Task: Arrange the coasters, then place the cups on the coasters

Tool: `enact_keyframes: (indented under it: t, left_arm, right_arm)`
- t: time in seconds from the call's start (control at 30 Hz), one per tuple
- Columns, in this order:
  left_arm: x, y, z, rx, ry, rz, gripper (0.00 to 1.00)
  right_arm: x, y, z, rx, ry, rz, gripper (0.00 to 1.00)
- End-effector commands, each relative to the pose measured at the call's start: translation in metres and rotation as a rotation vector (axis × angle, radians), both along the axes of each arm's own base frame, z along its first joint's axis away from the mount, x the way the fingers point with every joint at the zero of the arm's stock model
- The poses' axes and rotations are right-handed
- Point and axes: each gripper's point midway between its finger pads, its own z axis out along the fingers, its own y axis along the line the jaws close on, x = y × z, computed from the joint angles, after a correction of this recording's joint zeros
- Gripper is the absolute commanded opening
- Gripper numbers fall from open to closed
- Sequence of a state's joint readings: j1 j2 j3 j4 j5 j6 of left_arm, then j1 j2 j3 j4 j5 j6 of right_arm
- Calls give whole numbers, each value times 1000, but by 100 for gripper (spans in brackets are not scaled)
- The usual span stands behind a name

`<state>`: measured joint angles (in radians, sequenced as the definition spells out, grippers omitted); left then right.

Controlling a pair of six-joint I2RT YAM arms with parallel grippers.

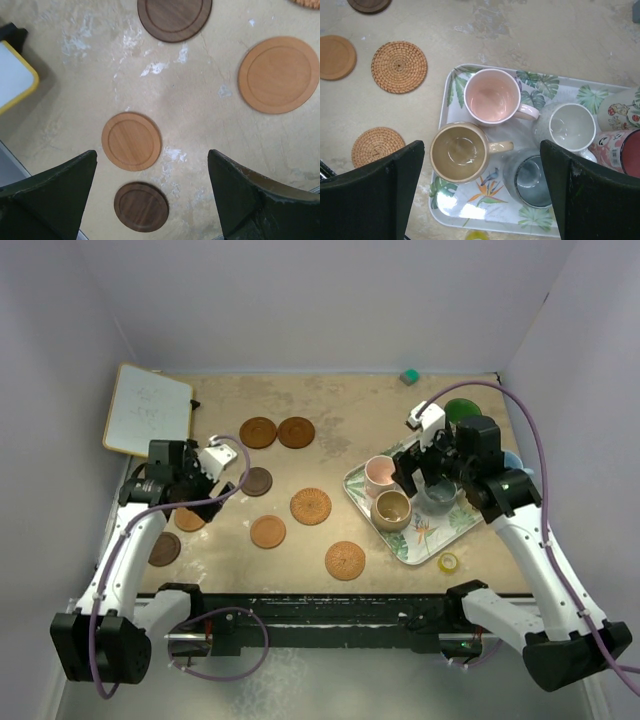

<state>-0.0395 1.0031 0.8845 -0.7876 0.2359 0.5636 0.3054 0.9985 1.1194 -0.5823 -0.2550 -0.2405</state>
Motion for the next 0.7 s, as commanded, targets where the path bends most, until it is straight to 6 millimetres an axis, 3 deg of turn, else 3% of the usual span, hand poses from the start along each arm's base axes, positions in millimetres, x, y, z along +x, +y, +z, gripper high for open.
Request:
enact_keyframes:
  t: [0.0, 0.23, 0.33, 0.67]
  left_arm:
    - [-8, 14, -26, 72, 111, 12, 87]
    - [-14, 14, -74, 65, 254, 2, 80]
    - [-12, 16, -88, 68, 285, -2, 71]
    - [1, 29, -116, 52, 347, -3, 56]
  right_arm:
    - [-4, 9, 17, 45, -60, 63, 100]
    - [-12, 15, 17, 69, -50, 101, 100]
    - [-12, 15, 15, 68, -50, 101, 100]
    - [-12, 19, 4, 69, -10, 118, 100]
